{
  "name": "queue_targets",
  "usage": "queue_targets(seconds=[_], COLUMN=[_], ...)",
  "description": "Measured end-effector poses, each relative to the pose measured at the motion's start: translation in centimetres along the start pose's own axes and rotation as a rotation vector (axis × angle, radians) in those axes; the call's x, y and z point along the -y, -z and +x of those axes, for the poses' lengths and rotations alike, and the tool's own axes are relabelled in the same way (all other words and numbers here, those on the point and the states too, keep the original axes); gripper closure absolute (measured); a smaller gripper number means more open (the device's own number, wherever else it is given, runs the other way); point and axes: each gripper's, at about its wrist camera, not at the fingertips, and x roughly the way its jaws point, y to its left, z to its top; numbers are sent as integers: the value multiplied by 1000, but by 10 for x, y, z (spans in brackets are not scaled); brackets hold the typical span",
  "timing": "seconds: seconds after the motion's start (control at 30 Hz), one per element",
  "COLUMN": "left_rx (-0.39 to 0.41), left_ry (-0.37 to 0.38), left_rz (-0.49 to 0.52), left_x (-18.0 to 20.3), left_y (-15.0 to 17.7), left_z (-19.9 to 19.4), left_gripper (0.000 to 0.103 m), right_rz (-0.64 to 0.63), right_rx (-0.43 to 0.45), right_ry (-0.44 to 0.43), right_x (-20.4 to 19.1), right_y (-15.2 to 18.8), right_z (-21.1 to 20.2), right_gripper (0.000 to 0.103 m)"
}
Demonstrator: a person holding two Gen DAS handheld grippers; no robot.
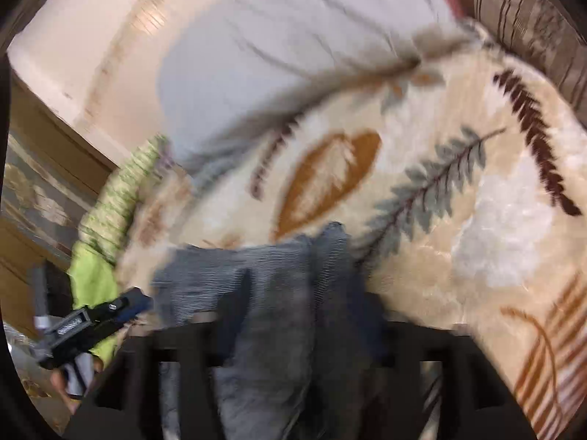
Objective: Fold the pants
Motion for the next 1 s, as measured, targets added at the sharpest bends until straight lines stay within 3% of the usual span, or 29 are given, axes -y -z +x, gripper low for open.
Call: queue_targets(seconds=[0.03, 0.1, 0.17, 0.2, 0.23, 0.3, 0.37, 0.47, 0.53, 0.6, 0.7, 0.8, 0.9, 0.93, 1.0], left_rx=[5, -5, -39, -62, -83, -150, -192, -150, -127, -137, -120, -79, -14, 8, 64], left_ry=[3, 8, -5, -4, -7, -46, -73, -56, -127, -187, -261, -262, -321, -336, -372], left_rz=[9, 34, 28, 1, -26, -56, -60, -78, -22, 17, 67, 66, 130, 157, 206], left_x=[3, 5, 0, -6, -10, -17, -18, -12, -5, -3, 3, 12, 25, 31, 44], left_y=[8, 27, 48, 61, 72, 94, 104, 104, 108, 119, 121, 123, 131, 134, 143], left_z=[-8, -19, -23, -25, -24, -20, -16, -30, -36, -30, -18, -19, -32, -37, -49], left_gripper=[38, 38, 39, 39, 40, 46, 59, 68, 77, 78, 77, 74, 66, 61, 57], right_rz=[-4, -33, -51, -42, -23, 9, -15, -76, -84, -49, -73, -74, -92, -110, -139], right_rx=[16, 5, -24, -44, -65, -123, -135, -79, -55, -89, -115, -100, -45, -22, 0], right_ry=[-28, -43, -15, 21, 46, 75, 114, 119, 138, 174, 198, 184, 137, 144, 149], right_x=[-5, -13, -14, -12, -9, -1, 0, -12, -17, -9, -3, -7, -22, -29, -39], right_y=[7, 25, 46, 55, 62, 79, 89, 96, 100, 108, 116, 114, 114, 114, 114], right_z=[-12, -25, -31, -30, -28, -19, -16, -35, -47, -39, -21, -21, -42, -47, -58], right_gripper=[35, 35, 41, 49, 65, 72, 90, 95, 95, 95, 94, 82, 51, 35, 34])
